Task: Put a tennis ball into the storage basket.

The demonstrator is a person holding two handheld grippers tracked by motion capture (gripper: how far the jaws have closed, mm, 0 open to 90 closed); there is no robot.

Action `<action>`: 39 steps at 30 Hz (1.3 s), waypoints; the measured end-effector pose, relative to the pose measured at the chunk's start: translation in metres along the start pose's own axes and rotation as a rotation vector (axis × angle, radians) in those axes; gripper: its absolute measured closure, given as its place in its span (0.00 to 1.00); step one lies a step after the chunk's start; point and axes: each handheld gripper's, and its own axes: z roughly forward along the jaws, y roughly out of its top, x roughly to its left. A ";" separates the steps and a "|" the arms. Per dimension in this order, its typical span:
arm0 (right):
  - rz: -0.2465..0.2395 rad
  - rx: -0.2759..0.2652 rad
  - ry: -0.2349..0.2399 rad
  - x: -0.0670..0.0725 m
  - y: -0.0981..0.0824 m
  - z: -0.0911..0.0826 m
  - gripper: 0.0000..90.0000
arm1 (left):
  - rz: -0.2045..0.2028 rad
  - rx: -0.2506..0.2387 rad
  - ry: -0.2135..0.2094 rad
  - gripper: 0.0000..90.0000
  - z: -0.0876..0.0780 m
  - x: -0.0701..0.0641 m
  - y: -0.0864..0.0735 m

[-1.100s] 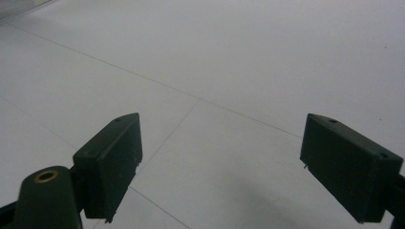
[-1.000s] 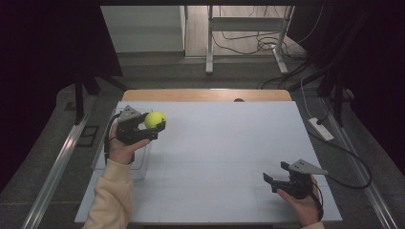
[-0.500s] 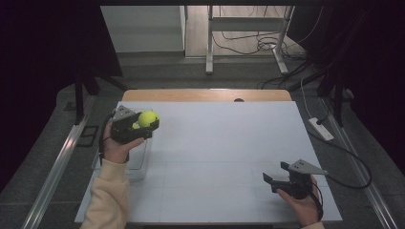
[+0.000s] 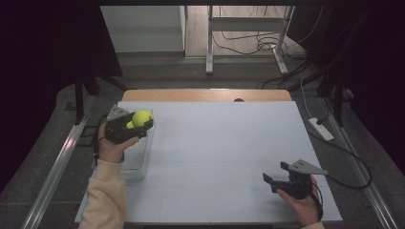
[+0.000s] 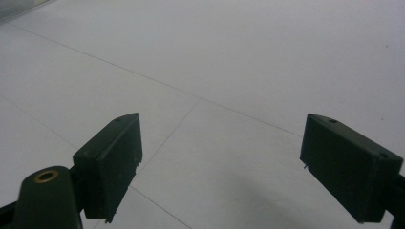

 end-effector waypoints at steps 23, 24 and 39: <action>-0.003 0.000 0.003 0.001 0.001 0.001 0.16 | -0.045 0.015 0.090 0.30 -0.013 0.024 -0.011; -0.003 0.001 0.003 0.001 0.000 0.001 0.16 | -0.045 0.015 0.090 0.30 -0.013 0.024 -0.011; -0.004 0.003 0.004 0.001 0.000 0.001 0.16 | -0.059 0.035 0.150 0.30 -0.020 0.035 -0.015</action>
